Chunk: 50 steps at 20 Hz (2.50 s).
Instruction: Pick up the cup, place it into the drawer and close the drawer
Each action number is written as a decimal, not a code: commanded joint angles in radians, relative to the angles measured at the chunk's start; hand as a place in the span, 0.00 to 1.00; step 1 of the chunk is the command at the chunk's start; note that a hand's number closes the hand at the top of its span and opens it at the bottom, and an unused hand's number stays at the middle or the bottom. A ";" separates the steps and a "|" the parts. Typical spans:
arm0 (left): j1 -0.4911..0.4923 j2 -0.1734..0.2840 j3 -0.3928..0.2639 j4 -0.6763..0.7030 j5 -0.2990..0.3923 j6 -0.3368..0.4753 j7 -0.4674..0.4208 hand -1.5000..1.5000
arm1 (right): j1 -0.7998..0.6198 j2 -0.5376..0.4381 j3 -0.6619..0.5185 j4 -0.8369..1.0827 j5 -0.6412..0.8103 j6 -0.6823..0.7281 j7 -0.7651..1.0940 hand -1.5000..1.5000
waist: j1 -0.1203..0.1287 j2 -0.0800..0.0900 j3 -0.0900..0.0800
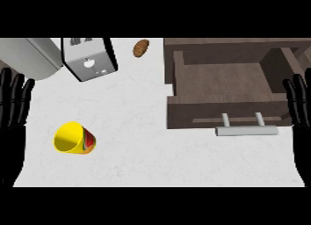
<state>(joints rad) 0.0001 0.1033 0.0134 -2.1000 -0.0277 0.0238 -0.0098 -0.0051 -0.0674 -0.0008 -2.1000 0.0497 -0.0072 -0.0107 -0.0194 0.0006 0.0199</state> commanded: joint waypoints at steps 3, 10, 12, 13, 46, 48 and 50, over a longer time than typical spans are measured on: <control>0.023 0.106 0.024 -0.010 0.246 -0.247 -0.039 0.00 | 0.044 0.011 0.021 -0.032 -0.016 0.014 -0.006 0.00 | 0.018 -0.003 -0.021; 0.062 0.235 0.146 0.228 0.679 -0.503 0.057 0.00 | 0.016 -0.060 0.037 0.019 -0.090 0.122 0.105 0.00 | 0.021 0.004 -0.022; 0.062 0.269 0.184 0.292 0.730 -0.578 0.030 0.00 | -0.057 -0.083 -0.017 0.107 -0.124 0.143 0.084 0.00 | 0.027 0.003 -0.021; -0.042 0.276 0.172 0.342 0.760 -0.531 0.110 0.00 | -0.039 -0.040 0.060 0.131 -0.039 0.113 0.040 0.00 | 0.018 0.003 -0.020; -0.357 0.289 0.156 1.663 -0.041 -0.612 -0.857 0.00 | -0.214 -0.080 -0.061 0.182 -0.123 0.159 0.109 0.00 | 0.001 0.004 -0.022; -0.366 0.307 0.160 1.708 -0.041 -0.624 -0.898 0.00 | -0.245 -0.117 -0.128 0.264 -0.177 0.198 0.071 0.00 | 0.001 0.007 -0.023; -0.425 0.317 0.172 1.771 -0.040 -0.610 -0.890 0.00 | -0.299 -0.116 -0.111 0.210 -0.172 0.163 0.180 0.00 | -0.009 0.010 -0.025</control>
<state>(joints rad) -0.3757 0.4035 0.1785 -0.4307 -0.0538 -0.5023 -0.7652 -0.2629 -0.1669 -0.0937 -1.8783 -0.1013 0.1603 0.1125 -0.0208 0.0074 -0.0031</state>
